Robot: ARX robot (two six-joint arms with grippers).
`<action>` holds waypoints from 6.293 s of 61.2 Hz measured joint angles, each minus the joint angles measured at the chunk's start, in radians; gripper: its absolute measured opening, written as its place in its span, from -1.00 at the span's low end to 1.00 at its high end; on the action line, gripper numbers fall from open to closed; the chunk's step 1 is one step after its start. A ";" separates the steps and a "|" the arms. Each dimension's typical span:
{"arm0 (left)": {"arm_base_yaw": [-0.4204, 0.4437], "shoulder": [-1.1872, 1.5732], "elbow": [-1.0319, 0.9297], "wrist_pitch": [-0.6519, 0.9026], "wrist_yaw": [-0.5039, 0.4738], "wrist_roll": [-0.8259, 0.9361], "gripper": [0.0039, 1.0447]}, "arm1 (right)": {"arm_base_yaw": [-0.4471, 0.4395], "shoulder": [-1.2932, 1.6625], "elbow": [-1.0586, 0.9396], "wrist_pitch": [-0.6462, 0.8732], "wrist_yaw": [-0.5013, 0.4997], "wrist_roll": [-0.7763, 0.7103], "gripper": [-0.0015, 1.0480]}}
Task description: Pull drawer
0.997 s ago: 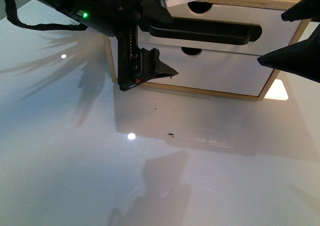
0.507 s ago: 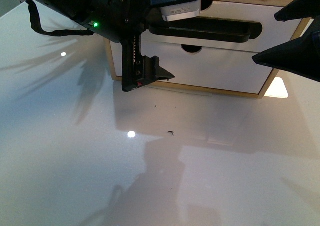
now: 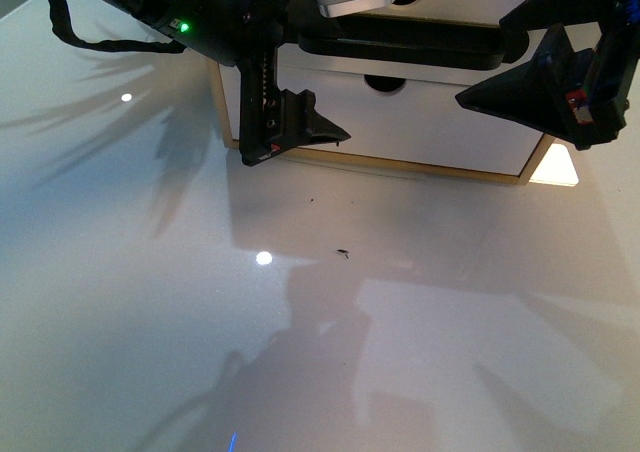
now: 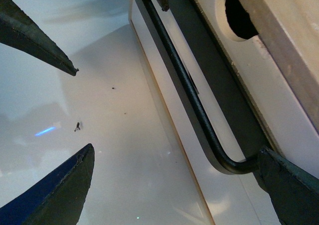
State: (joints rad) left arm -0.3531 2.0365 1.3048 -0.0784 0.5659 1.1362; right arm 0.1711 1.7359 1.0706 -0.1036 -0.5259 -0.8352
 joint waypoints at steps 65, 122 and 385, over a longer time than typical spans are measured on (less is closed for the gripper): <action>-0.017 0.005 0.023 -0.111 -0.023 0.127 0.87 | 0.051 0.111 0.096 -0.134 -0.025 -0.092 0.83; -0.020 -0.221 -0.261 -0.146 0.015 0.208 0.87 | 0.140 -0.106 -0.145 -0.157 -0.015 -0.097 0.83; 0.355 -2.030 -1.292 0.080 -0.566 -1.134 0.87 | -0.174 -1.730 -1.041 0.102 0.526 0.838 0.83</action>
State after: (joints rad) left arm 0.0021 0.0063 0.0128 0.0013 -0.0002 0.0025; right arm -0.0032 0.0055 0.0292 -0.0017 0.0002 0.0029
